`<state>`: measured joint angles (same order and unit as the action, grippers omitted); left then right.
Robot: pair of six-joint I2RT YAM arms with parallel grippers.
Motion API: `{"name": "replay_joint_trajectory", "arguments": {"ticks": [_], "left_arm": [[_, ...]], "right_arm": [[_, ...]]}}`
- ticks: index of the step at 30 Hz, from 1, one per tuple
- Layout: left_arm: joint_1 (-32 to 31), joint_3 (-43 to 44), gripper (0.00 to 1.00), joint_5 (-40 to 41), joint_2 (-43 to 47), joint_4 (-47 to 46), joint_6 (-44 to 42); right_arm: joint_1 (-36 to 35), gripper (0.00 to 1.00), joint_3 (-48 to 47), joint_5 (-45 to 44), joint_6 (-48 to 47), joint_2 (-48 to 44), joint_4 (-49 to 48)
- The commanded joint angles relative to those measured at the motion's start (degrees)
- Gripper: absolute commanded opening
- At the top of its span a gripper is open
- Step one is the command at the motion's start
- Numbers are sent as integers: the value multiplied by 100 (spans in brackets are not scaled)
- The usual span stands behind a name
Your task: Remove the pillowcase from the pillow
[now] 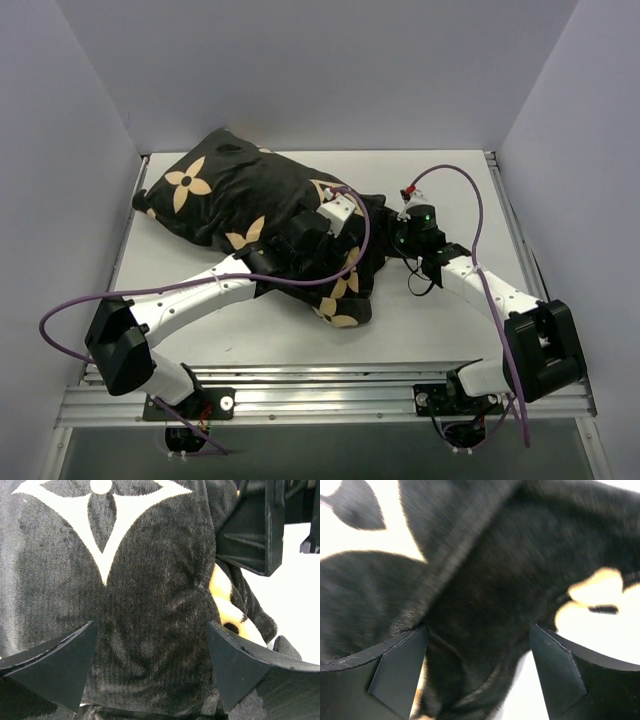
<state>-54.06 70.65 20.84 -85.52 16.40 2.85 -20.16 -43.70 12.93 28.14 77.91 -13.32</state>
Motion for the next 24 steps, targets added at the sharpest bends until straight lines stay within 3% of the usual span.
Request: {"name": "replay_joint_trajectory", "arguments": {"ticks": [1, 24], "left_arm": [[-16, 116, 98, 96, 132, -278, -48], [1, 616, 98, -151, -518, -630, 189]], "right_arm": [[21, 78, -445, 157, -72, -39, -311], [-23, 80, -1044, 553, 69, 383, -593]]}}
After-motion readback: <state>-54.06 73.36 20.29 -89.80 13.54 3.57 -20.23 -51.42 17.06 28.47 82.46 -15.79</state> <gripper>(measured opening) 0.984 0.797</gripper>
